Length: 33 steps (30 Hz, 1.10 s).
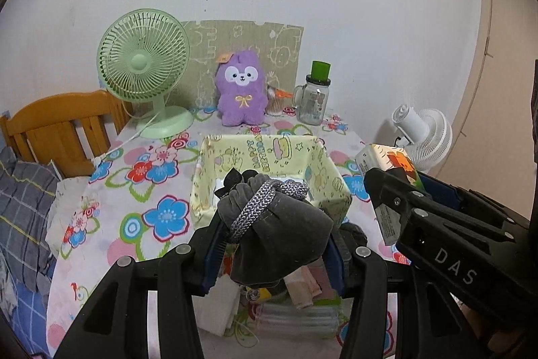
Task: Organize soft objects
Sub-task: 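Lift the grey pouch and green book and carry both over the box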
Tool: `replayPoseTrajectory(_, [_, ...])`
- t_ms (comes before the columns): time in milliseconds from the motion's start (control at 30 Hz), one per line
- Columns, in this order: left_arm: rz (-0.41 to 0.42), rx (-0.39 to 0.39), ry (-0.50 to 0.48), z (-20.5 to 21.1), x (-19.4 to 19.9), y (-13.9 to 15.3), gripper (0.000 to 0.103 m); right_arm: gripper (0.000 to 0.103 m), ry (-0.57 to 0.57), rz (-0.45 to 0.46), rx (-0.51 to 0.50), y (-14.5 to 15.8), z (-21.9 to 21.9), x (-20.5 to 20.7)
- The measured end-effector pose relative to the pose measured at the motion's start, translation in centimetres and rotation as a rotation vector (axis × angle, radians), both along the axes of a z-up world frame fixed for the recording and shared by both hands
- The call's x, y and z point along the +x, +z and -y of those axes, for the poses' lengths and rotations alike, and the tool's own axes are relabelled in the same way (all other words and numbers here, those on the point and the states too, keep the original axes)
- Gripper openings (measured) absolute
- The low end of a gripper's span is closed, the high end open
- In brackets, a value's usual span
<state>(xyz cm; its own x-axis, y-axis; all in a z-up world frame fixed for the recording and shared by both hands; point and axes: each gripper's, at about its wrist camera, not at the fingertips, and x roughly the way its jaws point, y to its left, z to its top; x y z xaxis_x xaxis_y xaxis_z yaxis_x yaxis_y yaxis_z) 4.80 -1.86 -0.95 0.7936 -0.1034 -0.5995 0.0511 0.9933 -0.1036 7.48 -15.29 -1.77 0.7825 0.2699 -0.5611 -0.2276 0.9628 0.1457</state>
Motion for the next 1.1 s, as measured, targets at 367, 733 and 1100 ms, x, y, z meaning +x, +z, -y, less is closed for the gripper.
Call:
replayPoseTrajectory(367, [-0.012,-0.009,-0.003,0.2,2.4,0.5,0.052,0.051,0.021,0.026,-0.013,1.2,-0.2,1.5])
replayPoseTrajectory(733, [-0.04,-0.004,0.015,-0.4,6.0,-0.4,0.052,0.051,0.033,0.021,-0.013,0.9,-1.1,4.5])
replayPoseTrajectory(1100, [-0.072,0.002,0.033,-1.3,10.5,-1.3,0.052,0.051,0.012,0.005,-0.003,-0.1,-1.8,8.9])
